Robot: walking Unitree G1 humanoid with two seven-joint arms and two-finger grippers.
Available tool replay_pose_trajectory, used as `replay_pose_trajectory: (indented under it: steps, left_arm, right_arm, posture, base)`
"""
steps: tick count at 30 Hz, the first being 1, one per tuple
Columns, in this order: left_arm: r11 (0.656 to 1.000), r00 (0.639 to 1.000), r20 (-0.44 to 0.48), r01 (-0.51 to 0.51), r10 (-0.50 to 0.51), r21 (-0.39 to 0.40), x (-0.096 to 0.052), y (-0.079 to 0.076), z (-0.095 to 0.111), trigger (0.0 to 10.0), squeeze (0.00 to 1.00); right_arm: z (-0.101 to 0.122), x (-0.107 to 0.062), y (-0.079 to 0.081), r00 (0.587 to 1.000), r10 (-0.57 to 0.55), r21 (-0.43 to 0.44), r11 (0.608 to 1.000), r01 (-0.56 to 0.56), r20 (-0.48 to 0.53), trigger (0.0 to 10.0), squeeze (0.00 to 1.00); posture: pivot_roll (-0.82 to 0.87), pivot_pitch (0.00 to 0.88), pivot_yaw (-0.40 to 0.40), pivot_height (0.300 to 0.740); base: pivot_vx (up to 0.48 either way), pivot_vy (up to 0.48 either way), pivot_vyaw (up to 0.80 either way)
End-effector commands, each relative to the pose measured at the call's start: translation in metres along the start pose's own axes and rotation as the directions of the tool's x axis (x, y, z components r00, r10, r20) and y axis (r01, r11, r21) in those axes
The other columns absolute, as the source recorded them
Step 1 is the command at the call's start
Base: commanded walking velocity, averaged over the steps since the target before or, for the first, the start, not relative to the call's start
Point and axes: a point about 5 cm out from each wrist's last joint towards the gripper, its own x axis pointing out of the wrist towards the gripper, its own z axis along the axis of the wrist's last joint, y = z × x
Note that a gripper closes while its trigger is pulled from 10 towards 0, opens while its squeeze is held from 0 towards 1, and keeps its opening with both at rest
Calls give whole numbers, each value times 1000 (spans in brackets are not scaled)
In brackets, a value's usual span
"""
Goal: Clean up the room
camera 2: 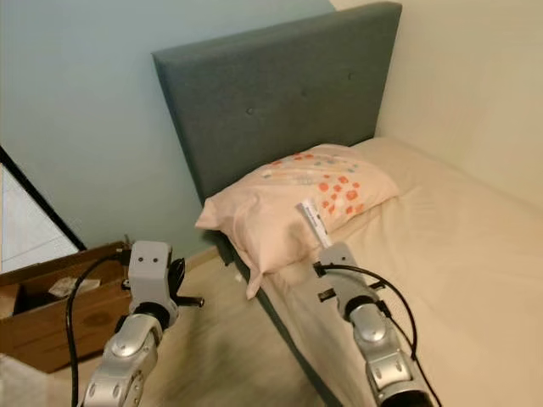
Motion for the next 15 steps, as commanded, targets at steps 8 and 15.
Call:
replay_pose_trajectory:
  steps: [8, 15]
  left_arm:
    - [999, 1000, -21, -9, 10, 39, -2, 3, -6, 10000, 0]
    - [999, 1000, -7, -5, 6, 41, -2, 2, -4, 10000, 0]
  right_arm:
    - [8, 1, 9, 999, 28, 15, 999, -29, 37, 10000, 0]
    - [9, 1, 9, 999, 28, 21, 999, -29, 40, 10000, 0]
  posture:
    - [-76, 112, -20, 727]
    - [-74, 115, -20, 727]
  base:
    - [0, 0, 0]
    - [0, 0, 0]
